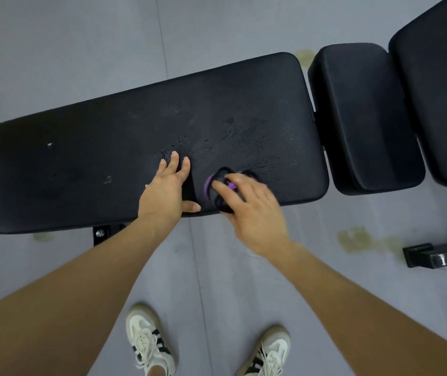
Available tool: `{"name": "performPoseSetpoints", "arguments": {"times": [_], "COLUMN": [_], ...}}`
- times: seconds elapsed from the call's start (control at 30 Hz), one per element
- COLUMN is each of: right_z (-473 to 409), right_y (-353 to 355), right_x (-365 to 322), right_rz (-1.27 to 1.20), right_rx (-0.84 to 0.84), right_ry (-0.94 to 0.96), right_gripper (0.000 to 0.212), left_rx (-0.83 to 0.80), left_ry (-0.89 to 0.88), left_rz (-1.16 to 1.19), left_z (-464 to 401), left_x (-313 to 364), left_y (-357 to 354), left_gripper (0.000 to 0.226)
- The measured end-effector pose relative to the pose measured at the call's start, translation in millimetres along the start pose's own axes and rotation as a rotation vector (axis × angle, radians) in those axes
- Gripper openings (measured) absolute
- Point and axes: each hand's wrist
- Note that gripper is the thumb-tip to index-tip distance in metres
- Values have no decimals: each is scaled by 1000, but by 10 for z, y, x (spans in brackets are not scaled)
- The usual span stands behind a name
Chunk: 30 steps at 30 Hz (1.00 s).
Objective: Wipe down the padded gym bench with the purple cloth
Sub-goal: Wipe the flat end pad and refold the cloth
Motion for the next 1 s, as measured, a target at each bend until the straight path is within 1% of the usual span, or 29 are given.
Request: {"name": "performPoseSetpoints", "arguments": {"times": [0.03,0.07,0.13,0.2,0.23,0.27,0.3,0.37,0.43,0.47,0.5,0.53,0.57,0.6,0.67,0.7,0.73,0.77,0.8,0.87,0.93,1.0], "right_z": [65,131,200,122,48,-23,-88,-141,-205,-251,-295,-353,-426,-503,-633,-674,-685,-671,-626,-449,-380,-454], "right_y": [76,165,307,223,145,49,-40,-137,-70,8,87,167,241,317,313,253,164,55,-57,-213,-198,-89], "right_x": [190,386,627,498,330,129,-79,-360,-220,-49,154,372,588,752,785,639,421,167,-90,-496,-501,-243], "right_rz": [14,22,14,30,44,49,43,8,1,9,25,39,50,43,38,74,99,83,42,-53,-130,-73], "right_rx": [23,66,165,250,270,256,218,115,34,5,3,27,59,94,169,202,224,222,189,49,-59,-73], "right_ry": [-17,-91,-330,-561,-620,-611,-534,-299,-80,6,51,15,-86,-235,-554,-622,-599,-510,-396,-217,-133,-23], "right_gripper": [53,49,45,46,47,48,49,50,47,48,50,51,51,51,50,50,51,52,52,53,55,53], "left_rx": [-4,-8,-8,-8,-9,-10,-10,-6,-10,-14,-17,-18,-18,-18,-16,-16,-15,-8,5,41,36,28], "left_ry": [1,-1,-4,-5,-6,-8,-8,-2,1,0,-3,-3,-6,-11,-18,-20,-21,-22,-25,-38,-86,-120], "left_rz": [-7,-10,-14,-26,-27,-27,-26,-9,7,9,8,5,1,0,3,4,7,15,31,96,139,81], "left_z": [-1,-4,-13,-11,-8,-9,-12,-7,0,-5,-8,-10,-12,-18,-23,-24,-25,-25,-17,14,53,68], "left_x": [0,4,11,7,8,11,11,14,17,15,10,6,1,-7,-18,-23,-24,-28,-37,-74,-141,-262], "left_y": [5,7,7,1,-3,-8,-9,-2,6,8,7,2,-4,-14,-28,-29,-34,-37,-39,-58,-48,16], "left_gripper": [100,100,100,100,100,100,100,100,100,101,101,101,101,101,101,101,101,99,95,84,86,92]}}
Point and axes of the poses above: each hand's wrist, its own z-axis away from the middle knuckle, its own y-axis out of the back of the hand, x = y × z, and after that the axes turned 1 degree about -z, right-handed
